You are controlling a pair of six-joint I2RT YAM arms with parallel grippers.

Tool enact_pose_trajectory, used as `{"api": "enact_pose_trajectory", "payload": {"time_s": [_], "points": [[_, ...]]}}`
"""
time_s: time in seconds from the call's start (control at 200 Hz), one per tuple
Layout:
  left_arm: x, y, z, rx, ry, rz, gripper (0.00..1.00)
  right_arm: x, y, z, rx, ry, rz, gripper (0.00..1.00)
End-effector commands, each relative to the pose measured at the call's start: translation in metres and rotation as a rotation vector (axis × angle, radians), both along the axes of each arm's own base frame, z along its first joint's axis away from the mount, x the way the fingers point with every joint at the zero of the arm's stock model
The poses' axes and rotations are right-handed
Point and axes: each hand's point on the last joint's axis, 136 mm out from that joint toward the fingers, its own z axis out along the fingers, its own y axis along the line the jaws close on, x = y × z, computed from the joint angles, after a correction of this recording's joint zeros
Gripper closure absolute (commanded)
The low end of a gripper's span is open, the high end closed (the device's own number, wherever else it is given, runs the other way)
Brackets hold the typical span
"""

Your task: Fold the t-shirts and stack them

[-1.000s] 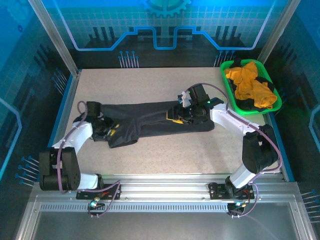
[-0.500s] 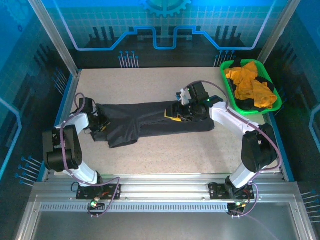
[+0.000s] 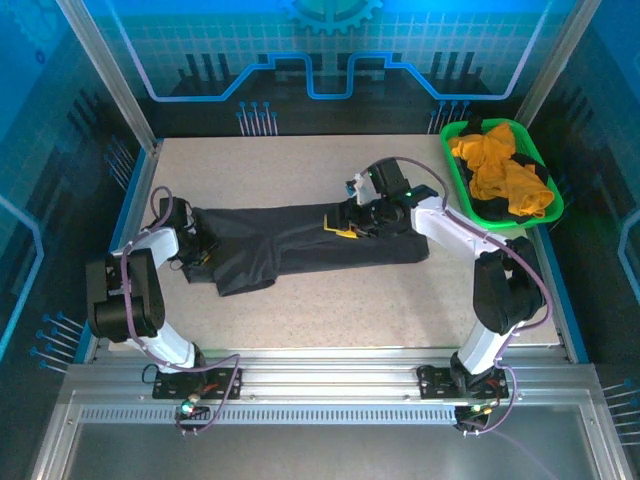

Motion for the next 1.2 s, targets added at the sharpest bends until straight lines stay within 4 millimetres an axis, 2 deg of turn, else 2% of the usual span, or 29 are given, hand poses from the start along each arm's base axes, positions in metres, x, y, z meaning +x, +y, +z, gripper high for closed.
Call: {"api": "enact_pose_trajectory", "payload": {"time_s": [0.0,0.13,0.225,0.455,0.605,0.835,1.04,1.195], "points": [[-0.004,-0.008,-0.002,-0.03,0.003,-0.016,0.62,-0.002,0.011,0.006,0.025,0.0,0.031,0.49],[0.0,-0.022,-0.004,-0.07,-0.006,-0.042,0.67,-0.003,0.012,0.004,0.022,0.005,0.032,0.49],[0.003,-0.027,-0.002,-0.086,-0.034,-0.049,0.75,-0.003,0.012,0.002,0.02,0.01,0.032,0.49],[-0.001,-0.02,0.014,-0.05,-0.033,-0.012,1.0,-0.003,0.011,0.003,0.012,0.008,0.029,0.49],[-0.001,-0.015,0.033,-0.047,-0.039,0.058,1.0,-0.004,0.009,0.001,0.007,0.014,0.023,0.49],[0.001,-0.006,0.055,-0.057,0.06,0.159,1.0,-0.004,0.009,0.0,0.005,0.014,0.024,0.5],[0.021,0.0,0.067,-0.071,0.121,0.16,1.0,-0.007,0.007,0.0,0.001,0.012,0.021,0.5],[0.038,0.006,0.065,-0.078,0.162,0.148,1.0,-0.012,0.003,-0.003,-0.004,0.016,0.016,0.5]]}}
